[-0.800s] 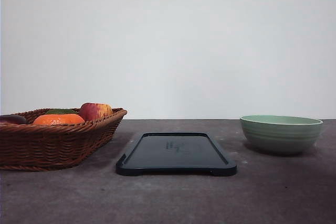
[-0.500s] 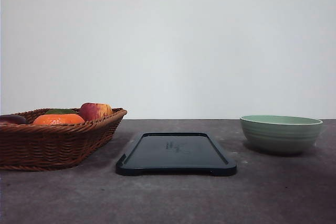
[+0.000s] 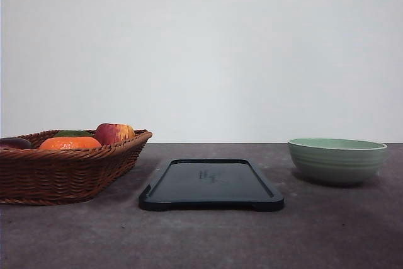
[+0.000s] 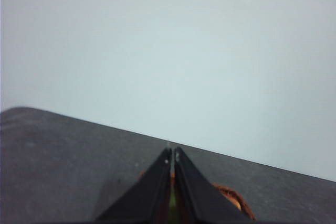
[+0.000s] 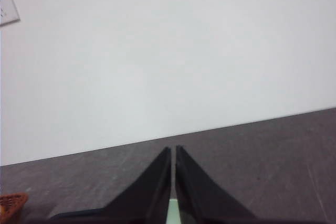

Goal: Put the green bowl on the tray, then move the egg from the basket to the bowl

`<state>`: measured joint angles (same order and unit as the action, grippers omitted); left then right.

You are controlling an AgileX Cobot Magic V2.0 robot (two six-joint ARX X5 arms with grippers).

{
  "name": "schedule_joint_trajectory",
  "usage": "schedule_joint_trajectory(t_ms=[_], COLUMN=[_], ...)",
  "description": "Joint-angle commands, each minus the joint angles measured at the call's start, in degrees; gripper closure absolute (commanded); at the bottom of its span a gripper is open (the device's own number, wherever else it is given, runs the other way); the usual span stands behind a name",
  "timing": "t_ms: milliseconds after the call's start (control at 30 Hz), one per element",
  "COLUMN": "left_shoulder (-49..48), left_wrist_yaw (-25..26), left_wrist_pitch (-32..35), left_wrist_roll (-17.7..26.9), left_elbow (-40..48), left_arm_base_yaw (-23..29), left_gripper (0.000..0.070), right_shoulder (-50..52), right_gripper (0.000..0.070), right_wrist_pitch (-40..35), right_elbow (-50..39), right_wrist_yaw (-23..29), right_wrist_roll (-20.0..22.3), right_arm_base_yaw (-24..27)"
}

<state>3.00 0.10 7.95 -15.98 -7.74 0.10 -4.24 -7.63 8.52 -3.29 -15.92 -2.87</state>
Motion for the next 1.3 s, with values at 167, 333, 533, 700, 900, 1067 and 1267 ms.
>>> schedule_joint_trajectory(t_ms=[167, 333, 533, 700, 900, 1067, 1267], left_shoulder=[9.5, 18.6, 30.0, 39.6, 50.1, 54.2, 54.7], left_wrist_yaw=[0.0, 1.7, 6.6, 10.9, 12.9, 13.1, 13.1], left_wrist_pitch=[-15.0, -24.0, -30.4, -34.9, -44.2, -45.1, -45.5], left_wrist_roll=[2.0, 2.1, 2.3, 5.4, 12.2, 14.7, 15.3], left_elbow=[-13.9, -23.8, -32.6, -38.4, -45.2, -46.5, -46.5], left_arm_base_yaw=[0.0, 0.0, -0.1, -0.2, -1.2, -2.1, -2.1], left_gripper=[0.07, 0.07, 0.07, 0.07, 0.07, 0.0654, 0.026], right_shoulder=[-10.1, -18.8, -29.3, -38.2, -47.0, -49.6, -49.5], right_gripper=[0.0694, 0.0694, 0.0694, 0.0694, 0.0694, 0.066, 0.0321], right_wrist_pitch=[9.0, 15.4, 25.0, 31.4, 35.1, 35.3, 35.8], right_elbow=[11.6, 19.0, 26.2, 31.4, 35.2, 36.1, 36.2], right_wrist_yaw=[-4.3, -4.9, -6.0, -7.8, -7.9, -9.1, -8.7], right_wrist_roll=[4.4, 8.5, 10.8, 11.1, 13.7, 13.7, 13.5], right_arm_base_yaw=[0.0, 0.0, 0.0, 0.0, 0.0, 0.0, 0.0])
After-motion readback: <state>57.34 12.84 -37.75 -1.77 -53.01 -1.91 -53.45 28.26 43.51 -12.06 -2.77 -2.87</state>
